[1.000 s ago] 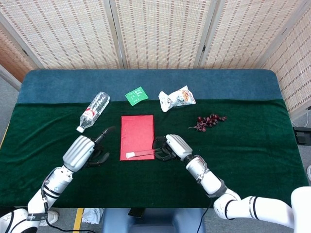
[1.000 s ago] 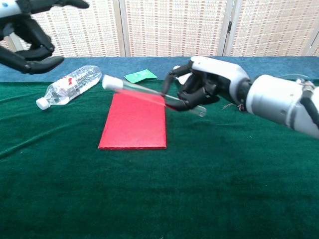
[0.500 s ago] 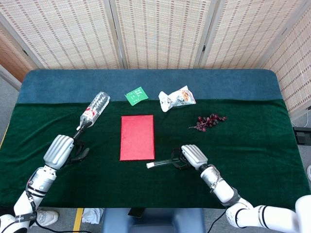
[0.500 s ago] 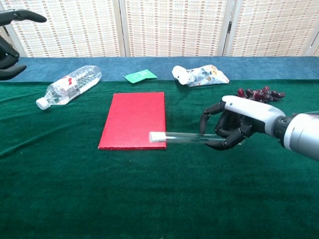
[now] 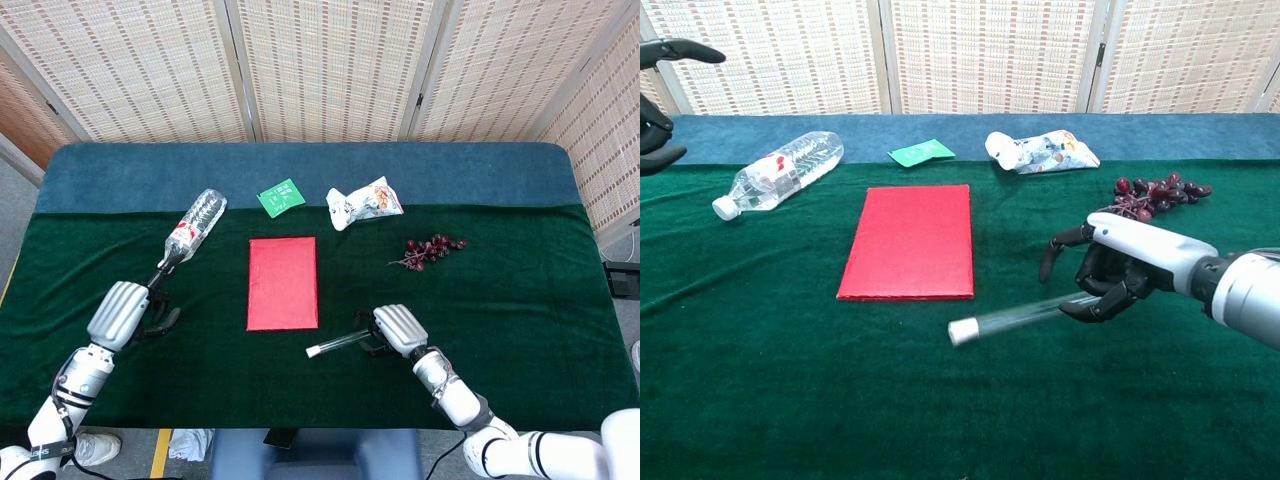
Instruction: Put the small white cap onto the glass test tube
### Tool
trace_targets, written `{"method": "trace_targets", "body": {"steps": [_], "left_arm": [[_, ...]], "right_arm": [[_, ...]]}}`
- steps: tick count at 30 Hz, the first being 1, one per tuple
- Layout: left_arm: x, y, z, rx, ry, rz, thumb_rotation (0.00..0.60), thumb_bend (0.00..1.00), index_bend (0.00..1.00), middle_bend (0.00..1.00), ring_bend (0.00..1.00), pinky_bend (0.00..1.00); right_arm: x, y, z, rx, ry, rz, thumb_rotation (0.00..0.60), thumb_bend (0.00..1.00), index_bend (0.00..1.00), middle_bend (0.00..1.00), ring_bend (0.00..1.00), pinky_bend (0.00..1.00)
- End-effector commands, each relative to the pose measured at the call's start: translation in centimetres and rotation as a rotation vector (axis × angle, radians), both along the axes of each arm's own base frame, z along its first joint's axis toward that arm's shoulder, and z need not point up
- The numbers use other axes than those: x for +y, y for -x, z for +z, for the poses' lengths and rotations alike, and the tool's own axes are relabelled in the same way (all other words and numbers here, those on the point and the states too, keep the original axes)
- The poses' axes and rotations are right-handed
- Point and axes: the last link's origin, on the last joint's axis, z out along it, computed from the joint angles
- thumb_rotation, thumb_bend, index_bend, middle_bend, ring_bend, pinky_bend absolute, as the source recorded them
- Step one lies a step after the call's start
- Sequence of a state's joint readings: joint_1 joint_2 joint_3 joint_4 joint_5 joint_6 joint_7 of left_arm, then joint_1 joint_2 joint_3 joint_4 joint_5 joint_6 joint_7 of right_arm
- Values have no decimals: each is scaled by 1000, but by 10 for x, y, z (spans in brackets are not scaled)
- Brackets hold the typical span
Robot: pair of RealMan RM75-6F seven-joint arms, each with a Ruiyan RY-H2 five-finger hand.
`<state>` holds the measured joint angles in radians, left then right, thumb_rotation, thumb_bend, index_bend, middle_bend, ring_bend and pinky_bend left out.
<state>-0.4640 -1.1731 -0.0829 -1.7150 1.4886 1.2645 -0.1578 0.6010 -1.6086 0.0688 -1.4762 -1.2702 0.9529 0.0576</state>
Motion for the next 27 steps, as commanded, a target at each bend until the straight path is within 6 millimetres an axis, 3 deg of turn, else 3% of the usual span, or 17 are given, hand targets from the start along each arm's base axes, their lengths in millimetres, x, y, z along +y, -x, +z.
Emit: {"method": "trace_targets", "body": {"steps": [1,6,11,14,16,18,21,24,27], "left_arm": [[0,2,1,8,7,13,600,486,0,839,633,657],[0,11,6,23,-18,54,600,485,2,792,601,627],[-1,30,20,75,-98,128,600,485,150,740,549,523],[-3,47,29,138,-140,193,600,484,208,675,482,436],[-6,59,36,169,-173,244,600,484,208,620,435,389],[-10,69,42,187,-204,290,600,485,208,579,397,353],[-18,82,49,223,-233,332,600,483,203,521,344,307],[-31,88,54,247,-244,354,600,468,181,451,285,254],[-45,90,56,241,-274,359,600,460,165,401,246,228]], "right_arm": [[0,0,2,-4,6,1,593,793,345,957,1000,1000],[-4,-4,24,-41,67,15,592,793,269,925,1000,1000],[-7,3,80,-39,224,37,593,793,257,777,899,980],[-2,18,120,0,335,35,591,794,258,617,773,845],[7,32,145,42,393,25,592,793,258,492,644,686],[16,47,168,93,448,10,592,793,240,337,436,475],[30,68,194,164,508,-19,593,784,142,173,247,274],[46,83,211,219,535,-51,595,747,43,74,122,157],[62,94,221,247,548,-76,594,698,3,28,62,89]]}}
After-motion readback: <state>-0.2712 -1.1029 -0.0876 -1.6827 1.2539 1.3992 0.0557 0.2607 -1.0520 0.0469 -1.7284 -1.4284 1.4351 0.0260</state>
